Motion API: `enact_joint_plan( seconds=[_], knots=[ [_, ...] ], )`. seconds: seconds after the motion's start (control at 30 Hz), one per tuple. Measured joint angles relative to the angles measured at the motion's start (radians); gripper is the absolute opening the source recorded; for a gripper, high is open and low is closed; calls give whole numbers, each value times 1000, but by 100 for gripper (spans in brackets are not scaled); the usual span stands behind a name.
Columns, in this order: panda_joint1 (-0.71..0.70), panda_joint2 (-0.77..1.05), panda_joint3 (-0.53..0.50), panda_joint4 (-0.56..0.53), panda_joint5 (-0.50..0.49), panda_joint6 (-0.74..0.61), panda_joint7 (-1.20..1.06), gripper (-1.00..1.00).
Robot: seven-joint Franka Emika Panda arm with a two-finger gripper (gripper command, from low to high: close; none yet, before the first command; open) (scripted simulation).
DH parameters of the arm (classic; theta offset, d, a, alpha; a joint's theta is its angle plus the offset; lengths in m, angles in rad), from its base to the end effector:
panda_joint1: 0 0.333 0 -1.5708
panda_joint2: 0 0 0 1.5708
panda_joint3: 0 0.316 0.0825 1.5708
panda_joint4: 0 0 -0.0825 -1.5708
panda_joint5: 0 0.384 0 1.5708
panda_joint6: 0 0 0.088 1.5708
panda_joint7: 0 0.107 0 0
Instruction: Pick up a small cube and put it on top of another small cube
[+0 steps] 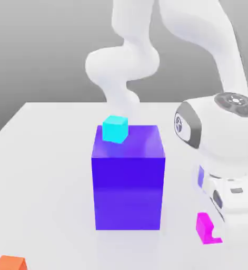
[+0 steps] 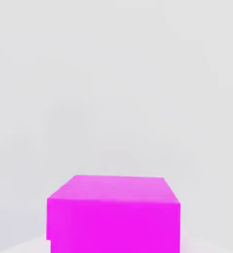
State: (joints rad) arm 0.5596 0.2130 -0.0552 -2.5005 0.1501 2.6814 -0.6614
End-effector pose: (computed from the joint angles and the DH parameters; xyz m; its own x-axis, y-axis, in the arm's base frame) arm 0.4108 0.2203 0.1996 0.5138 0.8579 0.0039 0.8564 -0.5126 -0.0611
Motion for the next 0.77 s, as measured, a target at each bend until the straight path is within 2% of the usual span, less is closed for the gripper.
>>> enact_joint_plan(
  seconds=[0.23,0.43,0.67,0.7,0.77],
  knots=[
    [140,-197,123,-187,20,-10,-105,-100],
    [229,-377,195,-350,-64,0,-120,-100],
    [225,-183,201,-364,-172,211,-57,-100],
    [227,-158,195,-363,-188,235,-45,100],
    [226,-158,195,-363,-188,235,-45,100]
  ],
)
